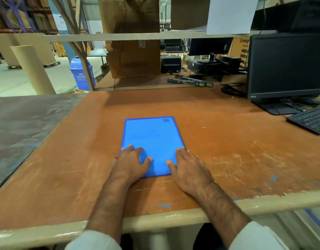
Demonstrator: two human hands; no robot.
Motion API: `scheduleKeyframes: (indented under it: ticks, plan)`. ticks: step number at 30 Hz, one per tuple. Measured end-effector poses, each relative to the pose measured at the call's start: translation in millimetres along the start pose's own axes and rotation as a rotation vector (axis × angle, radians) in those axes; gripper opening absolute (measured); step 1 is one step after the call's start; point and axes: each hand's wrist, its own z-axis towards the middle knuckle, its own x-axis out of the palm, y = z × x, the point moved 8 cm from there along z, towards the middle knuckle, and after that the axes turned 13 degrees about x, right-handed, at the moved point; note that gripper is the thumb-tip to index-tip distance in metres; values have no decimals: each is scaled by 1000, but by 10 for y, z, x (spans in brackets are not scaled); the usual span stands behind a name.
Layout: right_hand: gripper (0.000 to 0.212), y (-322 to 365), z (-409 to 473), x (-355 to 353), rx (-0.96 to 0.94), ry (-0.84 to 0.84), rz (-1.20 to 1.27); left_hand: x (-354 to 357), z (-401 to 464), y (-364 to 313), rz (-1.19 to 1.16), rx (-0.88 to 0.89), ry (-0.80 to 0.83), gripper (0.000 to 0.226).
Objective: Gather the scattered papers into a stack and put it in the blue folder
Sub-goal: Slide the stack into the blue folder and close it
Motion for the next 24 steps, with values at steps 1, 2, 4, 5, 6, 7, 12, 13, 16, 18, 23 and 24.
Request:
scheduleKeyframes:
  ticks: [1, 2, 4, 5, 6, 7, 12, 13, 16, 18, 23, 24]
  plan:
    - [74, -41, 73, -2, 20, -18, 3, -63, 69, -16, -27, 37, -1, 107]
    - [72, -88, 169, 0, 38, -29, 7, -105, 148, -13, -44, 75, 5, 101]
    - [65, -167, 375, -5, 52, -28, 14, -142, 271, -14, -53, 138, 44, 78]
    - [63, -195, 478, -9, 50, -21, 17, -140, 315, -21, -63, 157, 61, 73]
    - [63, -208, 564, -9, 47, -14, 15, -117, 350, -34, -77, 168, 76, 76]
    - [62, -205, 626, -20, 45, -9, 14, -108, 369, -67, -82, 174, 83, 82]
    - [90, -134, 875, -47, 76, -24, 38, -13, 649, 36, -105, 216, -52, 104]
    - [101, -133, 946, -24, 77, -24, 42, 10, 710, 67, -100, 224, -83, 97]
    - [101, -142, 1128, 58, 73, -47, 46, 54, 852, 124, -72, 238, -61, 95]
    - [97, -135, 1241, 79, 81, -50, 80, 40, 990, 162, -43, 254, -52, 100]
    - [101, -135, 1353, 55, 72, -57, 132, 100, 1232, 273, -28, 287, -111, 94]
    - [101, -136, 1349, 41, 68, -66, 141, 123, 1238, 299, -34, 288, -118, 94]
